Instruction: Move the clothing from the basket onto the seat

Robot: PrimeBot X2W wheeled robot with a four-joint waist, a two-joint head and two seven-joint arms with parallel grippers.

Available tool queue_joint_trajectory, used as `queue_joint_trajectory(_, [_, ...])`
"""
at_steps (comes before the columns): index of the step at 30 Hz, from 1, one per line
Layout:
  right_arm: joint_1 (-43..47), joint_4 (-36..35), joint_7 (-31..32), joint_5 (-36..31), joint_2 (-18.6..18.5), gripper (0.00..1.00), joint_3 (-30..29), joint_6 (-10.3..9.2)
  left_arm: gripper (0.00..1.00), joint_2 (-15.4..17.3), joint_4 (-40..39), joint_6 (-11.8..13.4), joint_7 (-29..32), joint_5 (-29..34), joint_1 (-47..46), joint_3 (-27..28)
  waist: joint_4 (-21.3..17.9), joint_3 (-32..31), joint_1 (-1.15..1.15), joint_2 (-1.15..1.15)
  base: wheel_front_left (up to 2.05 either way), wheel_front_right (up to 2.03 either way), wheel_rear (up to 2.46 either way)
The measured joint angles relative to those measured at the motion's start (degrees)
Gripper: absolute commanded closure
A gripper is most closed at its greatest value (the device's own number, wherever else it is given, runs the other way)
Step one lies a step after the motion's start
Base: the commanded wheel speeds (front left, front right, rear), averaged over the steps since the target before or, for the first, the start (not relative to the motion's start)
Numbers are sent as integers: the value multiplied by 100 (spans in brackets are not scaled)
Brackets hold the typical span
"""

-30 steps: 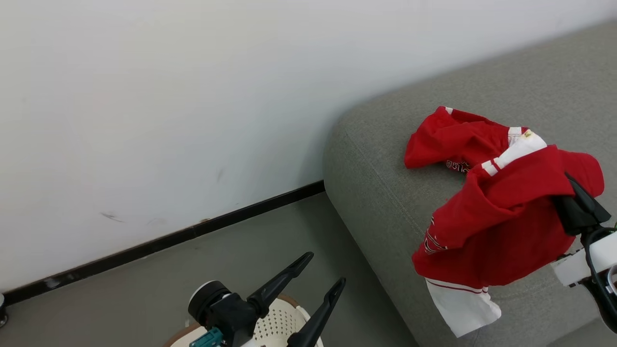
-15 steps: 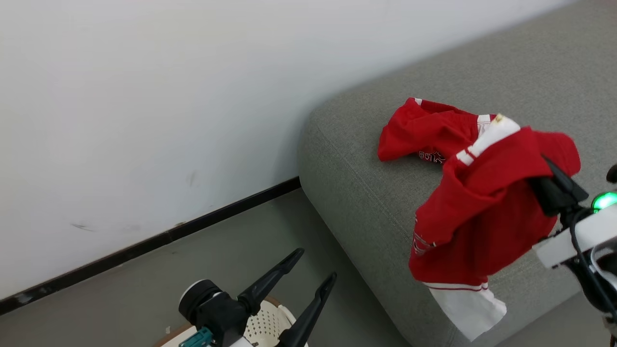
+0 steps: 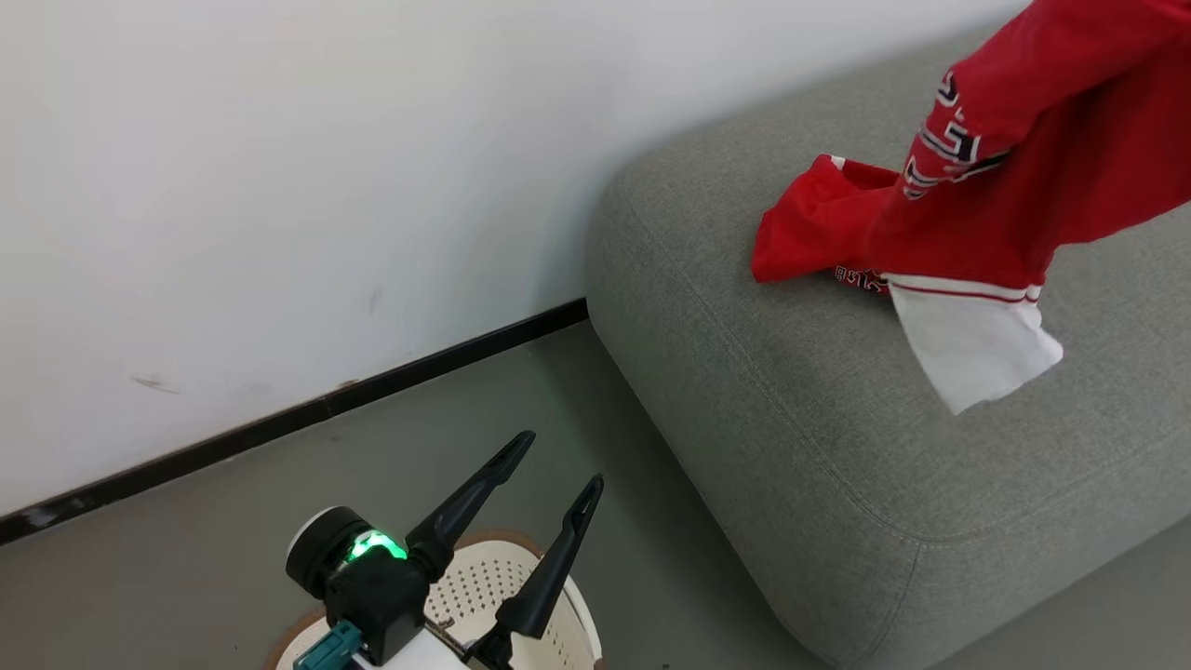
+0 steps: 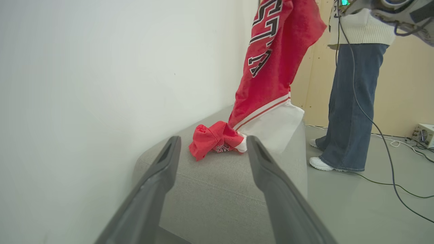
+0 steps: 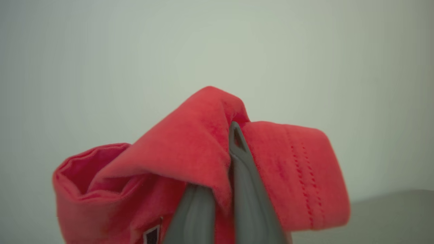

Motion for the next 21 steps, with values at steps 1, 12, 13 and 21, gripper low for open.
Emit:
queue_joint_trajectory(1, [-108, 121, 69, 0, -40, 100, -58, 0, 0, 20, -14, 23, 0, 29, 0, -5, 20, 33, 0, 0, 0, 0, 0])
queue_joint_trajectory(12, [-933, 1317, 566, -79, -659, 100, -474, 0, 0, 187, -341, 40, 19, 226, -1, -145, 261, 471, 0, 0, 0, 0, 0])
queue_joint_trajectory(13, [-974, 1389, 567, -79, -693, 100, -506, 0, 0, 190, -385, 40, 22, 267, -5, -155, 284, 519, 0, 0, 0, 0, 0])
queue_joint_trajectory(21, [-1099, 1813, 555, -78, -979, 100, -778, 0, 0, 219, -682, 40, 170, 347, -148, -180, 463, 932, 0, 0, 0, 0, 0])
